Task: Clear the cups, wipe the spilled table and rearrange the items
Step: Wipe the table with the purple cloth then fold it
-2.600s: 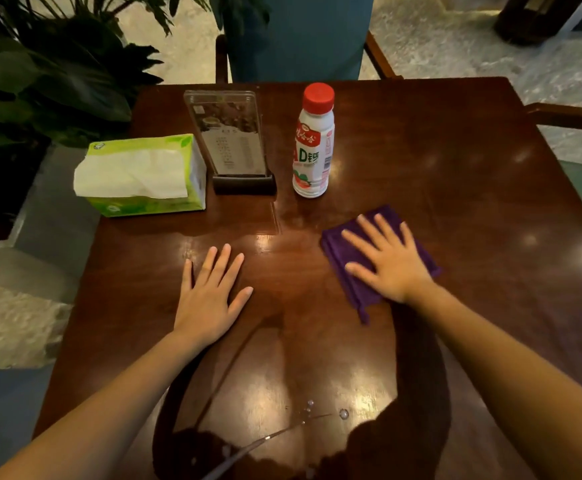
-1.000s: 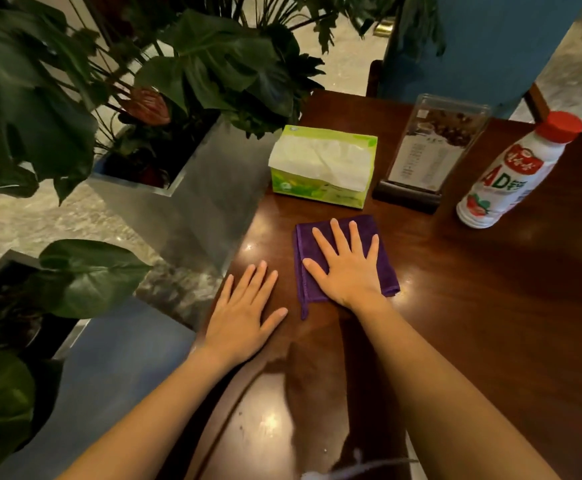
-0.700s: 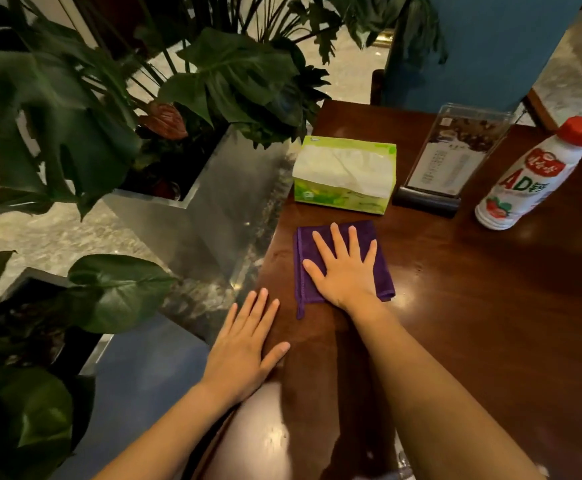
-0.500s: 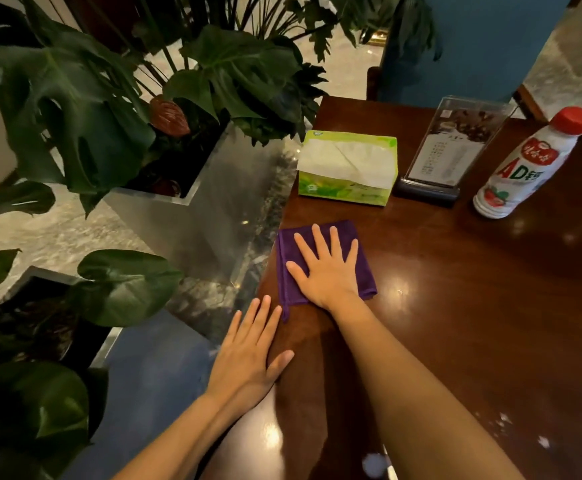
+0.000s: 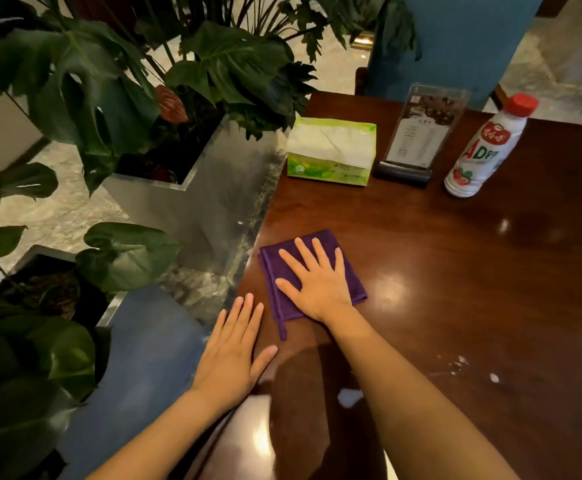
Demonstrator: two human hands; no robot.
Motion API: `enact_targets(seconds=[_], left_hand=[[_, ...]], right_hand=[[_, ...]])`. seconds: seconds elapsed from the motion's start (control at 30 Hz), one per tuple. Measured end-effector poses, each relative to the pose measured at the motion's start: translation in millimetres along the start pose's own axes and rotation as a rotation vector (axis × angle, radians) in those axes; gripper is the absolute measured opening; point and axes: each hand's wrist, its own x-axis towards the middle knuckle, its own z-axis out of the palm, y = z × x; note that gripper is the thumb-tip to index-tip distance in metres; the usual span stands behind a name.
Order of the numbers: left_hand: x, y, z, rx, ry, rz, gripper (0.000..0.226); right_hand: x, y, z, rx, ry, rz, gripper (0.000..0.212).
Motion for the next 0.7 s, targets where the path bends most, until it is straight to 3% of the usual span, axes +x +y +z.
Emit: enact_targets(seconds=[0.23,0.7], left_hand=[[10,44,5,0.058,-0.031,0.142,0.070],[15,43,22,0.132,0.003,0.115,0.079]], right_hand=[[-38,68,-9,0.017,0.017,0.154,0.063],[-118,184,-25,0.030,0.026,0.430,0.057]])
